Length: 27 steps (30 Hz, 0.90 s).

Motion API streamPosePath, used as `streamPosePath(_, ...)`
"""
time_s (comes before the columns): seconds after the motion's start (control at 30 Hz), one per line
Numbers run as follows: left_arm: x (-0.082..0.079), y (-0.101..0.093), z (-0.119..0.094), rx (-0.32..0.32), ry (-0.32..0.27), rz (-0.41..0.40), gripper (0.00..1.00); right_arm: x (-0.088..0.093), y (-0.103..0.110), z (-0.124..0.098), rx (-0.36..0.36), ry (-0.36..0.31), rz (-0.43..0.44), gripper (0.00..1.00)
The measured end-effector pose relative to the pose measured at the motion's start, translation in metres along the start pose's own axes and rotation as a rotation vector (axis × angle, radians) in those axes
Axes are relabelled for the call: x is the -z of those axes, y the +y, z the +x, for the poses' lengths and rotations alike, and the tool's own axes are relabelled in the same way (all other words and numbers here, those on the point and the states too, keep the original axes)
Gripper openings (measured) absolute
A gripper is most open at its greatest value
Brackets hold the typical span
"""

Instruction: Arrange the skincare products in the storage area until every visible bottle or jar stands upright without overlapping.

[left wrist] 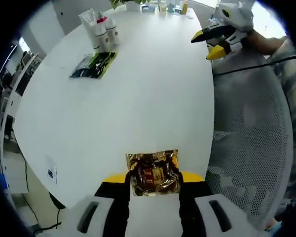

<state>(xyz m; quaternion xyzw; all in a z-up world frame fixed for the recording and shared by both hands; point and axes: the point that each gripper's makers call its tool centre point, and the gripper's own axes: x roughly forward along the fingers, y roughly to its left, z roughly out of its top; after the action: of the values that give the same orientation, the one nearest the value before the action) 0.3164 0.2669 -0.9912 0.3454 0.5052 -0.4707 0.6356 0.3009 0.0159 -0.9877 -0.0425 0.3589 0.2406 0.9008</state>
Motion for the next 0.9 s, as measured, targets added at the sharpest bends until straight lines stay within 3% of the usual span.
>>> streamPosePath(0.27, -0.037, -0.026, -0.003, 0.002, -0.059, 0.063, 0.39, -0.022, 0.018, -0.006, -0.064, -0.034, -0.035, 0.42)
streamPosePath(0.4, -0.054, -0.044, 0.001, 0.019, -0.090, 0.098, 0.39, -0.048, 0.053, -0.008, -0.238, -0.107, 0.072, 0.39)
streamPosePath(0.5, -0.064, -0.056, 0.004, 0.030, -0.111, 0.116, 0.39, -0.058, 0.089, -0.010, -0.430, -0.125, 0.264, 0.39)
streamPosePath(0.6, -0.069, -0.067, 0.005, 0.040, -0.124, 0.137, 0.39, -0.054, 0.106, -0.010, -0.495, -0.110, 0.326, 0.33)
streamPosePath(0.67, -0.075, -0.075, 0.004, 0.050, -0.144, 0.151, 0.39, -0.042, 0.121, -0.008, -0.548, -0.052, 0.369, 0.27)
streamPosePath(0.83, -0.088, -0.096, -0.001, 0.068, -0.195, 0.192, 0.39, -0.034, 0.133, -0.005, -0.578, -0.016, 0.357, 0.27)
streamPosePath(0.9, -0.093, -0.103, -0.002, 0.069, -0.202, 0.213, 0.39, -0.035, 0.134, -0.004, -0.593, -0.009, 0.402, 0.25)
